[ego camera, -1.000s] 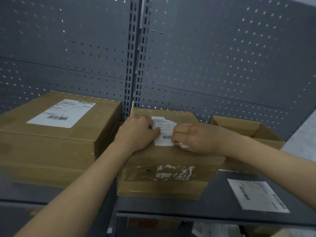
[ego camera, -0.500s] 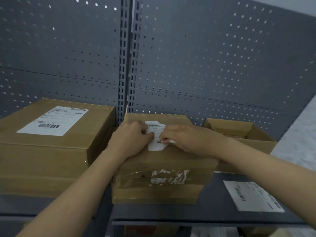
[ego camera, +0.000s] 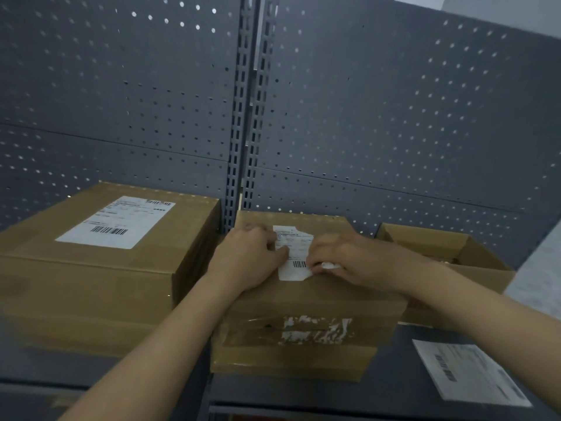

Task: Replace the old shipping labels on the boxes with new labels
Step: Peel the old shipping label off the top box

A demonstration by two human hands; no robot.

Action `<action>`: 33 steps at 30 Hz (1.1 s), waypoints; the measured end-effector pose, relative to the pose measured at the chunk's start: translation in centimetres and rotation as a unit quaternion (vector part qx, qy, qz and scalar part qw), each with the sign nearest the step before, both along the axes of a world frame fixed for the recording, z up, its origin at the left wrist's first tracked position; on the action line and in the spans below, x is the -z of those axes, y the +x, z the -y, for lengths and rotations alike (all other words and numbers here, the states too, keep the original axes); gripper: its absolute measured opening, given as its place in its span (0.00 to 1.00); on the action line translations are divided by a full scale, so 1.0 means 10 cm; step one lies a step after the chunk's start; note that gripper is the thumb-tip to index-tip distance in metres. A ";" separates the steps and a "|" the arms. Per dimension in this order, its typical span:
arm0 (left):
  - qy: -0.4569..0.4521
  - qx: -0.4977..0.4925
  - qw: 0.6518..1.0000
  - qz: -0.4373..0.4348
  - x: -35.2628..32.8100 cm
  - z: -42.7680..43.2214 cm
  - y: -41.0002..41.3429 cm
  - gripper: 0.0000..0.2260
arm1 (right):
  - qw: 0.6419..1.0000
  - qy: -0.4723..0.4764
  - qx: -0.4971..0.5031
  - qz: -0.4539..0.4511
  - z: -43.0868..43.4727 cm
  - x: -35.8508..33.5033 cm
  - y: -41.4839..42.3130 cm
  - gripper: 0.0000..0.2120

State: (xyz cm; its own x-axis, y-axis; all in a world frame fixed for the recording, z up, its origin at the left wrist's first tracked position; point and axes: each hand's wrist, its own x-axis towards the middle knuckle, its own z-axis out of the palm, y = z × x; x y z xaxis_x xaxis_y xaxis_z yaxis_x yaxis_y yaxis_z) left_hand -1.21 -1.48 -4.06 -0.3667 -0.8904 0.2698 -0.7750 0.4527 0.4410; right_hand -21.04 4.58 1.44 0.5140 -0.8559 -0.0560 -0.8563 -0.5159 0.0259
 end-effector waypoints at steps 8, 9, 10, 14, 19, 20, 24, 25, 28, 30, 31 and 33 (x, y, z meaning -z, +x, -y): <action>-0.004 -0.004 1.000 0.006 0.01 0.00 -0.01 0.21 | 0.998 -0.038 -0.010 -0.045 0.00 0.06 0.09 0.07; -0.003 -0.004 1.000 0.005 0.01 0.00 -0.01 0.21 | 0.998 -0.039 -0.010 -0.049 0.00 0.05 0.11 0.08; -0.003 -0.004 1.000 0.007 0.01 0.01 -0.01 0.21 | 0.998 -0.040 -0.009 -0.054 0.01 0.05 0.12 0.08; -0.008 -0.004 1.000 0.010 0.01 0.01 -0.01 0.21 | 0.994 -0.053 -0.005 -0.093 0.02 0.04 0.15 0.07; -0.011 0.000 1.000 0.008 0.01 0.00 0.00 0.20 | 0.990 -0.064 -0.001 -0.128 0.09 0.06 0.22 0.09; -0.011 0.002 1.000 0.007 0.01 0.00 0.00 0.20 | 0.989 -0.064 0.000 -0.133 0.10 0.06 0.22 0.10; -0.013 0.004 1.000 -0.001 -0.01 -0.03 -0.01 0.20 | 0.985 -0.068 0.017 -0.157 0.09 0.07 0.24 0.10; -0.015 0.004 1.000 -0.002 -0.01 -0.03 -0.01 0.19 | 0.983 -0.071 0.022 -0.165 0.09 0.07 0.25 0.10; -0.014 0.005 1.000 -0.003 -0.02 -0.04 -0.01 0.19 | 0.981 -0.071 0.038 -0.177 0.09 0.07 0.28 0.09; -0.016 0.005 1.000 -0.001 -0.03 -0.05 -0.01 0.19 | 0.980 -0.074 0.045 -0.178 0.10 0.09 0.29 0.08; -0.016 0.005 1.000 0.001 -0.03 -0.05 -0.01 0.19 | 0.980 -0.077 0.046 -0.177 0.11 0.11 0.29 0.07; -0.016 0.006 1.000 0.003 -0.04 -0.06 -0.01 0.19 | 0.979 -0.086 0.045 -0.180 0.13 0.14 0.28 0.07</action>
